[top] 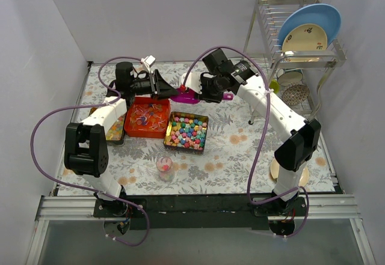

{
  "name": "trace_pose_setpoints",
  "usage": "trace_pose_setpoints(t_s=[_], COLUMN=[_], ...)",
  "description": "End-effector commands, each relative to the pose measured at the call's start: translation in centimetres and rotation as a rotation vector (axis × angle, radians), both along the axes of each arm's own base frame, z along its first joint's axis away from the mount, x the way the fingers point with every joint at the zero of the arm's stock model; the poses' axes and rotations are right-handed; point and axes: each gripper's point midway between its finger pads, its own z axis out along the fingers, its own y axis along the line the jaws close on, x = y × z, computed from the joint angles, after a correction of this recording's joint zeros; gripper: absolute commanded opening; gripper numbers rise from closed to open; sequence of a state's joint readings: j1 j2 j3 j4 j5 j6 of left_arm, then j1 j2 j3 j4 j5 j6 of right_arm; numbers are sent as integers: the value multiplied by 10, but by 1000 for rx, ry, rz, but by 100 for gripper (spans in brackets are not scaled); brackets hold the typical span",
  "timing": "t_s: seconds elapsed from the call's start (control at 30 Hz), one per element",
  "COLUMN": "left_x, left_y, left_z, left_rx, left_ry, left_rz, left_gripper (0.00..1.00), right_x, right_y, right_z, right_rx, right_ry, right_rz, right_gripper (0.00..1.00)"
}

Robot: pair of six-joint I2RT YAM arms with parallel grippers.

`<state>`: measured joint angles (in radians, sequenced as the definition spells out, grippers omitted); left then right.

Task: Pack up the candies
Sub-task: Adjust the spatula.

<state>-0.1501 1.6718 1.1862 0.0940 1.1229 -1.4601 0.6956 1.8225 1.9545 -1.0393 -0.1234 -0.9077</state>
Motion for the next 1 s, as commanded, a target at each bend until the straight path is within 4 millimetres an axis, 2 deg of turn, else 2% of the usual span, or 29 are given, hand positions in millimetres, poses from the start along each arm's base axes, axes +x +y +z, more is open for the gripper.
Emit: trace_pose_setpoints(t_s=[0.0,0.03,0.07,0.17,0.2,0.3,0.33,0.43,0.47,0.5,0.57,0.63,0.8,0.97], left_x=[-9,-11,-16,-19,-21,-28,-29,-33,-34,-33,-33,-32,-29,-27], left_y=[-4,-5,-5,-6,-5,-5,-5,-5,-4,-4,-4,-4,-4,-4], left_z=[13,14,15,14,12,8,8,8,7,8,7,7,8,7], left_rx=[-38,-47,-59,-70,-73,-82,-84,-89,-89,-88,-85,-83,-78,-72], left_ry=[-51,-58,-62,-70,-71,-80,-90,-105,-112,-126,-134,-142,-145,-148], left_rz=[-58,-73,-103,-124,-138,-162,-169,-187,-188,-186,-187,-183,-178,-171], left_gripper=[29,26,17,2,0,0,0,0,0,0,0,0,0,0], right_x=[0,0,1,2,2,1,0,-3,-6,-4,-5,-6,-8,-2], right_y=[16,18,20,24,26,20,18,1,-4,-15,-24,-31,-27,-23], right_z=[18,17,15,12,11,12,14,26,31,36,40,44,45,54], right_rx=[66,68,70,81,89,129,156,306,351,429,489,537,570,585], right_ry=[-35,-35,-29,-11,-1,44,70,200,237,302,358,405,429,395], right_rz=[18,19,14,8,4,-18,-18,-24,-23,-26,-21,-14,30,50], right_gripper=[1,1,1,1,1,23,36,50,68,69,75,77,77,76])
